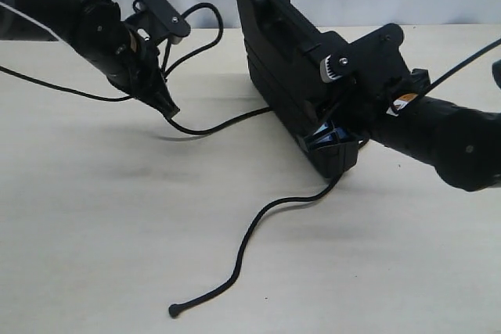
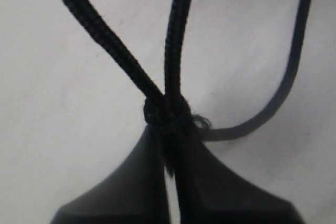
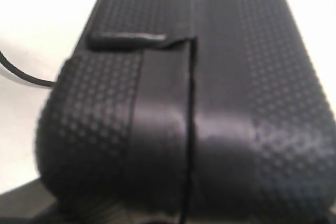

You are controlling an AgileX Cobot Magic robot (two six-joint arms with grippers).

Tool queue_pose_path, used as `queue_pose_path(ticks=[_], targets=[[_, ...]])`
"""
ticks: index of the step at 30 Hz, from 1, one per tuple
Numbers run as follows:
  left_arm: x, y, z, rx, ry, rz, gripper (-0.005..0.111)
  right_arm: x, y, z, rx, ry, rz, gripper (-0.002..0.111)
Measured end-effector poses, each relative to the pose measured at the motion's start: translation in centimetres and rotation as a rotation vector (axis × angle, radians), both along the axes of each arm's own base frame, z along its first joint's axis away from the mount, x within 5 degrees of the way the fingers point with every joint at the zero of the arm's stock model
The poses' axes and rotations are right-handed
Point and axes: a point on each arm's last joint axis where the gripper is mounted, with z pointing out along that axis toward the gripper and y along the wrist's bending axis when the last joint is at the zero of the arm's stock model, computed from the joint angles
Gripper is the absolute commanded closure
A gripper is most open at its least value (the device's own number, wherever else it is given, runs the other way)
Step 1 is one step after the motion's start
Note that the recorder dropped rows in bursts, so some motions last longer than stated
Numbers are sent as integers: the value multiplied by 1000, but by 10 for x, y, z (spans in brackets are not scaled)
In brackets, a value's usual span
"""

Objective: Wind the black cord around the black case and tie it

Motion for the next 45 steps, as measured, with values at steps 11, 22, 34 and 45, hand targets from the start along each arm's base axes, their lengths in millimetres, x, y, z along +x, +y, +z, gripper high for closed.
queue_pose_path(ticks=[11,22,34,45], targets=[[-22,-26,7,28,120,-268,107,-1,0,1,-6,-1,6,104],[-35,-29,28,-3,141,-336,107,-1,0,1,-101,-33,70,104],[-49,-31,35,-13,240,-427,107,-1,1,1,-150,-50,102,104],[-49,-37,29,-85,262,-403,107,-2,0,-1,-167,-51,113,104]])
